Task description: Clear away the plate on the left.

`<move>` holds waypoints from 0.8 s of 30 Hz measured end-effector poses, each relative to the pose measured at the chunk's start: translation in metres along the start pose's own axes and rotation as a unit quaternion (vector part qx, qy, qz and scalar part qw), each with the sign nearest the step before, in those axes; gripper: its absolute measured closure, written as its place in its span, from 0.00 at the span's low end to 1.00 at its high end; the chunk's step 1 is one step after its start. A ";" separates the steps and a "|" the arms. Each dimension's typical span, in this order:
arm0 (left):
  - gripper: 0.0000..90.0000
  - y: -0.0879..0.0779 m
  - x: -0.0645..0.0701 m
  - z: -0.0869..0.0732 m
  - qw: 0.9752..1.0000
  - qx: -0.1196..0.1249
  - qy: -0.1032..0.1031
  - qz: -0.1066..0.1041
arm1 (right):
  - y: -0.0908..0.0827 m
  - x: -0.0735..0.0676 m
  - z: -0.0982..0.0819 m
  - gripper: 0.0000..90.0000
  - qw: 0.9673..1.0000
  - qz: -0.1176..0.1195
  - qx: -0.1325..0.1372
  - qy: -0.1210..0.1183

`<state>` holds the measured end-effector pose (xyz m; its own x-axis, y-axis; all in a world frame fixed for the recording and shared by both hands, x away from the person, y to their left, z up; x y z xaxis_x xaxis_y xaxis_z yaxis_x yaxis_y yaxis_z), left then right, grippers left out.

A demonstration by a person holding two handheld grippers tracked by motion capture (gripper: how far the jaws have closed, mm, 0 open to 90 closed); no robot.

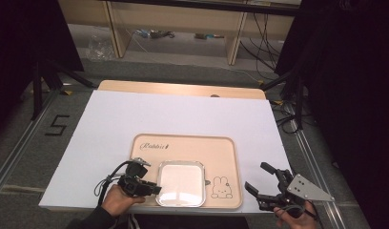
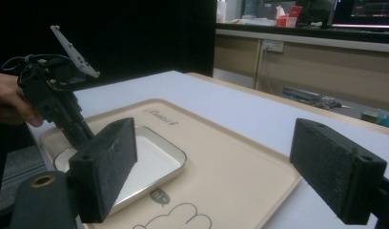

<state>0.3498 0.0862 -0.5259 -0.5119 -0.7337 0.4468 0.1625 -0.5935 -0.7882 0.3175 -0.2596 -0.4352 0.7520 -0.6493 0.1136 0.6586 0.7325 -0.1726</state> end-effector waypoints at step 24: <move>0.27 -0.047 0.015 0.015 0.975 0.205 0.049 0.071 | 0.001 0.000 0.000 0.19 1.000 -0.002 0.000 -0.002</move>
<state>0.3468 0.0982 -0.4753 -0.5349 -0.7947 0.2871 0.5504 -0.5855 -0.5952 0.3181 -0.2594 -0.4355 0.7497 -0.6512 0.1175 0.6612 0.7300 -0.1727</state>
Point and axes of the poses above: each handheld gripper's, and its own axes: y roughly forward along the jaws, z roughly out of its top, x roughly to its right, the point moved 7 cm from there along y, roughly forward along the jaws, and after that the axes turned 8 degrees about -y, right-handed, at the moved point
